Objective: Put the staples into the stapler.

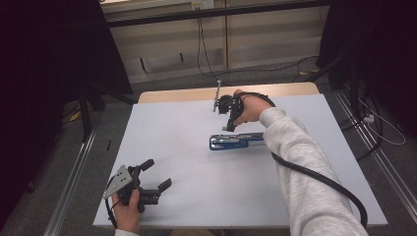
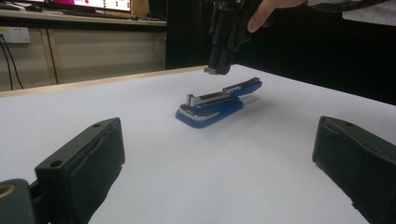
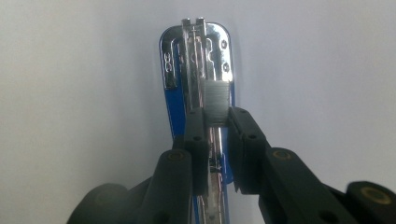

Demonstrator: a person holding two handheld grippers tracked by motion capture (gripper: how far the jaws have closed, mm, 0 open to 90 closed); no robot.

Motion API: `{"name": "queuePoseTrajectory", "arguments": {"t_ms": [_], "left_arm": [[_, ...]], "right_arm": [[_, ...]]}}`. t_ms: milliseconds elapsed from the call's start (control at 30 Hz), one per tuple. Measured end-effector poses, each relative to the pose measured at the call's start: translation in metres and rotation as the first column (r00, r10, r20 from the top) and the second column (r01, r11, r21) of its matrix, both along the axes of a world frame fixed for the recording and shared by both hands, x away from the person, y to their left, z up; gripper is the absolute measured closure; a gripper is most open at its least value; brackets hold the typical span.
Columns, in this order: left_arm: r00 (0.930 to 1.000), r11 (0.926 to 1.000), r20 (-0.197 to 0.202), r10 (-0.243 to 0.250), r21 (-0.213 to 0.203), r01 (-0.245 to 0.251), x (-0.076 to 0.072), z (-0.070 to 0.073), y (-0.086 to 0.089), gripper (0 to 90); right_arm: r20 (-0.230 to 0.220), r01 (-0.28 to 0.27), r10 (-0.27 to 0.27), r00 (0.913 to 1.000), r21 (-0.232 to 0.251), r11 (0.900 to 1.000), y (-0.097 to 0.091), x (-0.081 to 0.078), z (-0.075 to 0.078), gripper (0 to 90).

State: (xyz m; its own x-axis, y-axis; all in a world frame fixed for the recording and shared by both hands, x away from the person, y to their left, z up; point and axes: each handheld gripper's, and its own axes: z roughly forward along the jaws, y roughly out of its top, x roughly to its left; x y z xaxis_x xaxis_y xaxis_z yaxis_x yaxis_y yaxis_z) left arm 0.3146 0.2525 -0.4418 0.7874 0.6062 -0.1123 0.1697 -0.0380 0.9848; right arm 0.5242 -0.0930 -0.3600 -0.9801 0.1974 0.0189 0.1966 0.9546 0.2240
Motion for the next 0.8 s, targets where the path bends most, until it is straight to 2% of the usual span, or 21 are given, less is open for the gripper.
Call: {"name": "queuePoseTrajectory", "arguments": {"t_ms": [300, 533, 800], "left_arm": [[1.0000, 1.0000, -0.003, -0.005, -0.003, 0.005, -0.001, 0.000, 0.000, 2.3], [1.0000, 1.0000, 0.000, -0.003, -0.001, 0.003, 0.000, 0.000, 0.000, 2.3], [1.0000, 1.0000, 0.000, -0.003, 0.000, 0.003, 0.000, 0.000, -0.001, 2.3]], "right_arm": [[-0.002, -0.003, 0.003, 1.0000, -0.014, 0.9999, 0.002, 0.001, -0.002, 78.4], [-0.001, -0.014, 0.014, 0.9999, 0.005, 0.9999, 0.008, 0.001, -0.001, 78.5], [-0.005, -0.006, 0.006, 1.0000, 0.004, 1.0000, 0.013, 0.001, 0.000, 78.4]]}}
